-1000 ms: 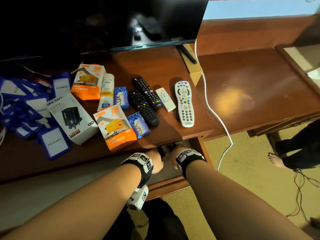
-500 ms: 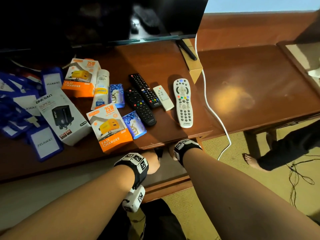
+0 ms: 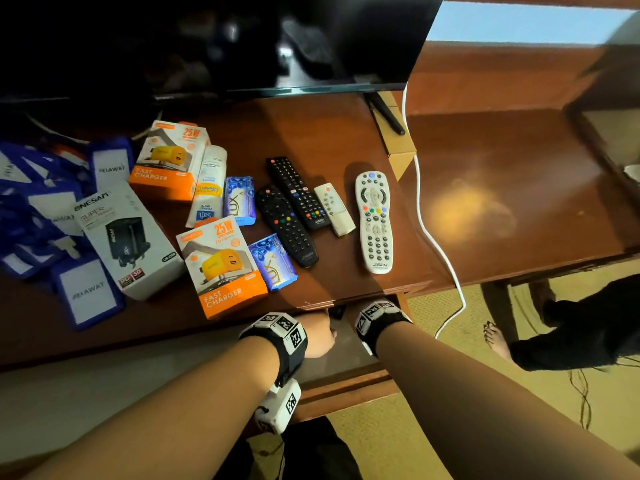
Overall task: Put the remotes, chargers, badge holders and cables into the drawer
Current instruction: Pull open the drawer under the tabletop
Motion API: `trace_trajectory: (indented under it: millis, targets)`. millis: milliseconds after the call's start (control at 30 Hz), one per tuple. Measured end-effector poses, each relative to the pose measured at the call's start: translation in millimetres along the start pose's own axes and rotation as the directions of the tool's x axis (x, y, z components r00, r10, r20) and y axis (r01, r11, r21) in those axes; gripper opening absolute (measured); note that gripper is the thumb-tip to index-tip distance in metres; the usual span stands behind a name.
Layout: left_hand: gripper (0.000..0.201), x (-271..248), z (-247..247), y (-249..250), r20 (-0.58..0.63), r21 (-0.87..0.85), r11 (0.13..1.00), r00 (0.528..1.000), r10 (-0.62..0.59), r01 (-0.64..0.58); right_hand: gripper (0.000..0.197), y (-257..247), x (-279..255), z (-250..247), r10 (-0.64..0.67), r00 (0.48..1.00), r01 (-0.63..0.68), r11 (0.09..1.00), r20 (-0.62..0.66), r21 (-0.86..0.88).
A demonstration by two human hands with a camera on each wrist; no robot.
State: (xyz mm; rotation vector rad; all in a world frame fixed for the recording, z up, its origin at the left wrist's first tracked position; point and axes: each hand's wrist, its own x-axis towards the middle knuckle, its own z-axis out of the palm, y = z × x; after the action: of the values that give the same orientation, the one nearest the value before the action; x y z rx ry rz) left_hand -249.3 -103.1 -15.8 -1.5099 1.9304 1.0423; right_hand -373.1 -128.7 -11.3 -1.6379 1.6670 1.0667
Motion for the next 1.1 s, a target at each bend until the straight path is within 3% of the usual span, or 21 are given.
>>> trace_trajectory:
  millis: [100,200,367,533,967,1100]
  targets:
    - [0.059,-1.6,-1.5,0.6,0.021,0.013,1.000,1.000,0.008,-0.008,0.041,-3.1,-12.4,8.9,-0.048,0.989,0.045,0.999,-0.136,-0.029]
    - [0.054,-4.8,-0.6,-1.6,0.054,-0.004,0.999,0.998,0.039,-0.039,0.046,-6.4,-31.1,17.9,-0.084,0.991,0.090,0.995,-0.100,0.054]
    - [0.060,-7.4,1.4,-4.2,0.062,0.002,0.999,0.997,0.037,-0.037,0.071,-4.4,-42.8,33.0,0.083,0.992,-0.067,0.985,-0.096,0.156]
    - [0.065,-8.2,1.2,0.6,0.029,0.007,0.999,0.999,0.039,-0.039,0.050,6.4,-51.3,30.0,0.044,0.991,-0.021,0.984,-0.124,0.177]
    - [0.058,0.6,0.4,11.4,0.011,0.063,0.998,1.000,0.023,-0.024,0.061,18.0,-65.4,19.2,-0.063,0.994,0.076,0.986,-0.092,0.148]
    - [0.054,5.7,1.0,11.1,0.011,0.083,0.996,1.000,0.017,-0.018,0.048,20.5,-67.6,13.1,-0.103,0.988,0.116,0.985,-0.111,0.125]
